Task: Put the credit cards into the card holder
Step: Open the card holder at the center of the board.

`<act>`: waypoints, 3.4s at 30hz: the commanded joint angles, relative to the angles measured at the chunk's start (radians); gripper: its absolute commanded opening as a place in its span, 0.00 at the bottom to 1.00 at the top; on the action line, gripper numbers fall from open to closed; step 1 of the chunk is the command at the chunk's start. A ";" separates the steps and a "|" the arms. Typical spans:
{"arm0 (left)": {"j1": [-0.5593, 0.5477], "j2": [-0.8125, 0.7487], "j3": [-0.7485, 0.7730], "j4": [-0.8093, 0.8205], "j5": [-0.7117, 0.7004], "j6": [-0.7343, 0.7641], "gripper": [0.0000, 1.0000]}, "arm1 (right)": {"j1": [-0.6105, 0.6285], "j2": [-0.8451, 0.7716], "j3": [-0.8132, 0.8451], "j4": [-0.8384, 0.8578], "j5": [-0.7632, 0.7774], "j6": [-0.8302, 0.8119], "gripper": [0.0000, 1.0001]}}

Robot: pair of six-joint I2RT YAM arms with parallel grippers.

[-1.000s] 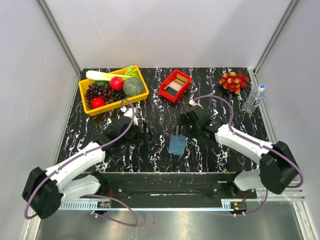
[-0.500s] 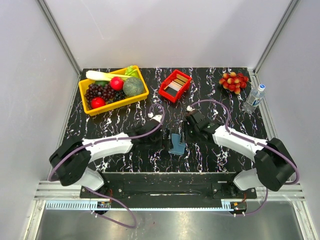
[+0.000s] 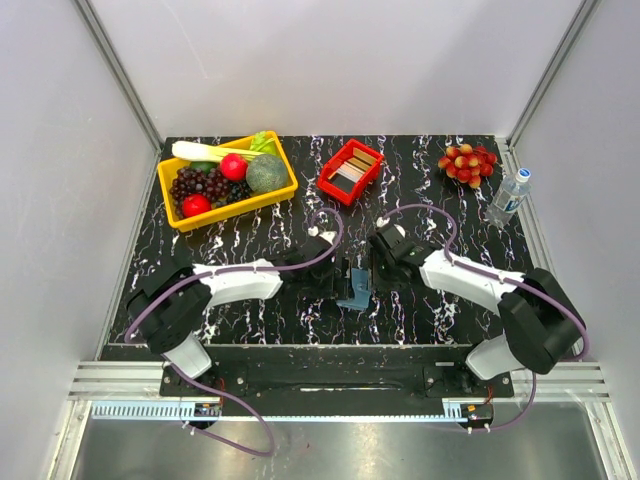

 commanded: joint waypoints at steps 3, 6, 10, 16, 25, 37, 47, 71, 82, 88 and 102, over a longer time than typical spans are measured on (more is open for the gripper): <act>-0.002 0.042 0.056 -0.054 -0.055 0.040 0.80 | 0.000 -0.077 -0.040 0.101 -0.065 -0.133 0.47; 0.000 0.088 0.101 -0.140 -0.123 0.097 0.70 | -0.002 -0.101 -0.051 0.128 -0.024 -0.236 0.57; -0.002 0.127 0.125 -0.188 -0.143 0.146 0.58 | -0.002 -0.147 -0.096 0.252 -0.098 -0.352 0.68; 0.004 0.145 0.141 -0.232 -0.181 0.195 0.48 | -0.002 -0.147 -0.156 0.400 -0.163 -0.428 0.64; 0.087 0.148 0.148 -0.223 -0.019 0.394 0.41 | 0.000 -0.103 -0.262 0.628 -0.283 -0.578 0.55; 0.113 0.161 0.156 -0.209 0.064 0.471 0.42 | 0.000 0.023 -0.265 0.764 -0.297 -0.678 0.53; 0.145 0.150 0.147 -0.195 0.090 0.488 0.42 | 0.021 0.043 -0.244 0.692 -0.297 -0.611 0.44; 0.187 0.161 0.187 -0.185 0.084 0.458 0.41 | 0.224 0.316 -0.063 0.464 -0.132 -0.474 0.01; 0.195 0.147 0.110 -0.087 0.024 0.274 0.36 | 0.219 0.189 -0.143 0.582 -0.142 -0.267 0.00; 0.190 0.076 -0.031 0.058 0.014 0.125 0.35 | 0.193 0.162 -0.156 0.664 -0.178 -0.135 0.00; 0.155 0.131 -0.034 0.053 -0.105 0.066 0.33 | 0.130 0.176 -0.158 0.810 -0.577 -0.089 0.00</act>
